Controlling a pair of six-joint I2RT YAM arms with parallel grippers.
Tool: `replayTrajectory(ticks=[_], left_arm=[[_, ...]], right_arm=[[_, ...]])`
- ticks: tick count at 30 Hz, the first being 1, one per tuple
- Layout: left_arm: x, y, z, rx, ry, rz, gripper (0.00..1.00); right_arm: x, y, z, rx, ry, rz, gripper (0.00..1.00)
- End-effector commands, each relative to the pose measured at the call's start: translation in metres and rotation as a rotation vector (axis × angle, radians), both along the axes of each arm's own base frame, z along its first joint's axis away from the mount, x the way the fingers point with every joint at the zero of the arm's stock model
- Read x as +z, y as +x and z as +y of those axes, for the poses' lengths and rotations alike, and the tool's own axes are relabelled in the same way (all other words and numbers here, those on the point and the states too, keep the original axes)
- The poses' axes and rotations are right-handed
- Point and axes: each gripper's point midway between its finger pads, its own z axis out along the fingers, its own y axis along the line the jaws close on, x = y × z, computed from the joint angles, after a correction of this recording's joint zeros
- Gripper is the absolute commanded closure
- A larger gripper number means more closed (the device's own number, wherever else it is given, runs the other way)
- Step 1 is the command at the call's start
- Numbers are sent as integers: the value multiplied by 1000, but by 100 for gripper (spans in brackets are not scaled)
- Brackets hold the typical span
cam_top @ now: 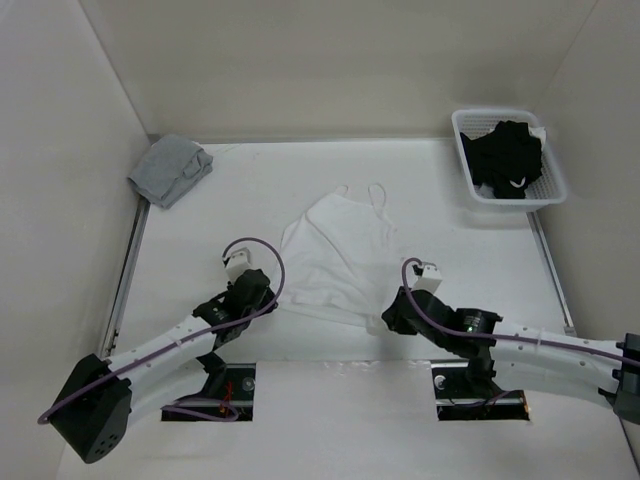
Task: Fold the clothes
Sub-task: Flatten the tank top out
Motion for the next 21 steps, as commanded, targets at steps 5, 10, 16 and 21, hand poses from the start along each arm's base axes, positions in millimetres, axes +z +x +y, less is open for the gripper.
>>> replayTrajectory(ticks=[5, 10, 16, 21], left_arm=[[15, 20, 0, 33, 27, -45, 73], [17, 24, 12, 87, 7, -53, 87], [38, 25, 19, 126, -85, -117, 92], [62, 24, 27, 167, -198, -183, 92]], right_arm=[[-18, -1, -3, -83, 7, 71, 58], [-29, -4, -6, -130, 15, 112, 58], [-33, -4, 0, -142, 41, 134, 60], [-21, -4, 20, -107, 141, 134, 60]])
